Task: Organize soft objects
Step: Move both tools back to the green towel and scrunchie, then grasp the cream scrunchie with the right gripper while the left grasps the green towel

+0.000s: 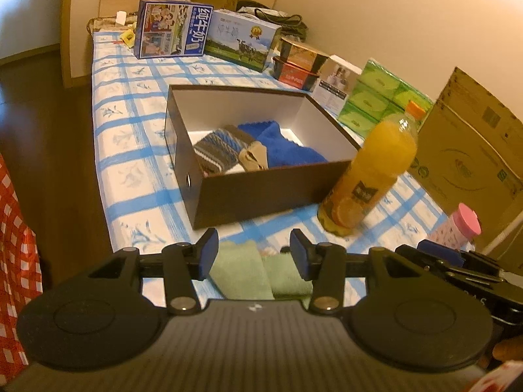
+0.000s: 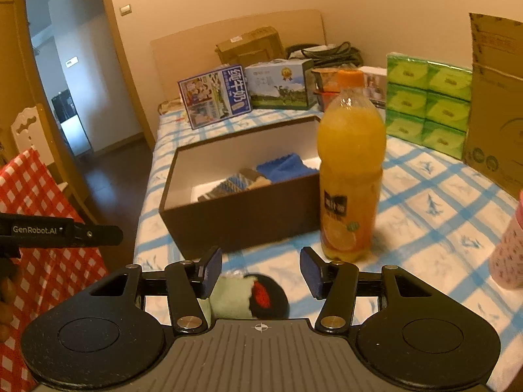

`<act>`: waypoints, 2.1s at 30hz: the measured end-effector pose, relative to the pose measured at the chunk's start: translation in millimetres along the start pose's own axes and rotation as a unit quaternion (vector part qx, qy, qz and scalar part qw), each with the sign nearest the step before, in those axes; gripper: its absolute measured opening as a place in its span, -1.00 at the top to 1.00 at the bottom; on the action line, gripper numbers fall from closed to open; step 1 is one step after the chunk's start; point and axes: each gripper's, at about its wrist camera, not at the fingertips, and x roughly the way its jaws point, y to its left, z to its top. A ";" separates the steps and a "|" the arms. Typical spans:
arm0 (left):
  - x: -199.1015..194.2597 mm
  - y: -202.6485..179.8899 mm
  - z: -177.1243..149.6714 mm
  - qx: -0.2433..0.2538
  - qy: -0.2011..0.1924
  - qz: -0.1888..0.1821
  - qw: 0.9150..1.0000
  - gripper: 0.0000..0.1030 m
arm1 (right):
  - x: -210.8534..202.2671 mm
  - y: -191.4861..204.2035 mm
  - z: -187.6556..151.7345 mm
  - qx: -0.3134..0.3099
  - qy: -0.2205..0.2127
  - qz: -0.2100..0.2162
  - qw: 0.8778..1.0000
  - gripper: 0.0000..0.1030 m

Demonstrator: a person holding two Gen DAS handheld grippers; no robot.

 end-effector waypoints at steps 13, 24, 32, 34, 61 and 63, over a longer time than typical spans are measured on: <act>1.3 -4.1 -36.9 0.023 0.032 0.005 0.999 0.06 | -2.0 6.5 -43.0 0.005 0.042 -0.003 0.999 -0.05; 23.0 -29.2 -60.2 0.039 0.064 0.006 0.997 -0.03 | 5.5 -9.0 -68.3 0.005 0.071 0.001 0.997 -0.05; 47.4 -32.3 -72.8 0.046 0.088 0.019 0.995 -0.03 | 18.5 -20.8 -83.5 0.006 0.096 -0.007 0.995 -0.05; 54.2 -31.2 -74.7 0.045 0.094 0.021 0.994 -0.03 | 22.8 -22.2 -87.7 0.002 0.100 -0.010 0.995 -0.05; 130.3 -22.6 -84.7 0.041 0.116 0.050 0.991 -0.05 | 87.2 -29.0 -110.3 -0.031 0.114 -0.012 0.993 0.65; 130.4 -22.5 -86.8 0.049 0.114 0.049 0.991 0.11 | 83.0 -30.1 -111.2 -0.033 0.109 -0.009 0.993 0.82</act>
